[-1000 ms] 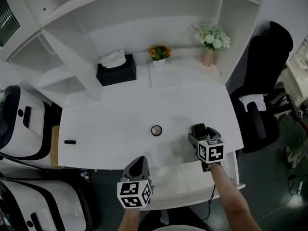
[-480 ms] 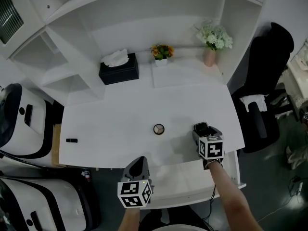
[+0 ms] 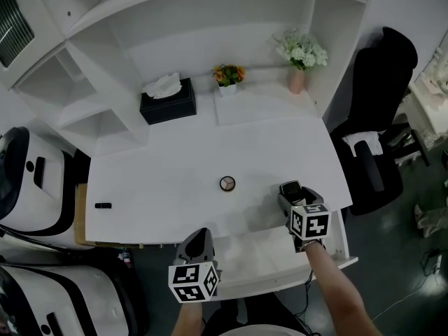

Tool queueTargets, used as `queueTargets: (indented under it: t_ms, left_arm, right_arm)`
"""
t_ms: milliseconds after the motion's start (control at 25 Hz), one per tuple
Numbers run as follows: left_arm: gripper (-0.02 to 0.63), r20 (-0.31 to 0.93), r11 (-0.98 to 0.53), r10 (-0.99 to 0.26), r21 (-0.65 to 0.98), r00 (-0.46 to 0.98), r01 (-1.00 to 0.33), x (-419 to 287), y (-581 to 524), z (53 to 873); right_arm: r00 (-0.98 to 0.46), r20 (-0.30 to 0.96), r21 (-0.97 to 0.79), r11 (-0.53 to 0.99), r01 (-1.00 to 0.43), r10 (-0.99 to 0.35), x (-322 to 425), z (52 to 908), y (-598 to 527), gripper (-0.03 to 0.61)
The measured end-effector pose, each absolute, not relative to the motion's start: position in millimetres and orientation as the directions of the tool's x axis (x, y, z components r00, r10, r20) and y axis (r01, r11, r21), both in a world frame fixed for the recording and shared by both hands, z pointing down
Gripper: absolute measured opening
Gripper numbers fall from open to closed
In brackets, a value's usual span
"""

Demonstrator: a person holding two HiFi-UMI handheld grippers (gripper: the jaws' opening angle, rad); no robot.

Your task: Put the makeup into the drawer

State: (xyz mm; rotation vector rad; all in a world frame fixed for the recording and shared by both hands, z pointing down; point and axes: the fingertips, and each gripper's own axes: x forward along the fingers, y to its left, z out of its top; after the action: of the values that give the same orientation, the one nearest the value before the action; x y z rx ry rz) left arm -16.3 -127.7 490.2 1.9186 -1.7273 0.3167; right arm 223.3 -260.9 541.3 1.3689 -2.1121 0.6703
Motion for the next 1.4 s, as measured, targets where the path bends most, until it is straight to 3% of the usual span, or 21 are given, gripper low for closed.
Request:
queueTargets:
  t_ms: [720, 1400]
  left_arm:
    - [0.003, 0.48, -0.219, -0.818, 0.251, 0.318, -0.943, 31.1, -102.0, 487.8]
    - [0.003, 0.518, -0.195, -0.803, 0.237, 0.294, -0.952, 25.7, -89.0, 501.4]
  right_arm:
    - [-0.262, 0.656, -0.152, 0.216, -0.964, -0.708, 286.6, 522.2, -140.8, 0.33]
    - [-0.193, 0.797, -0.084, 0.211, -0.974, -0.572, 307.7, 611.0, -133.6, 0.33]
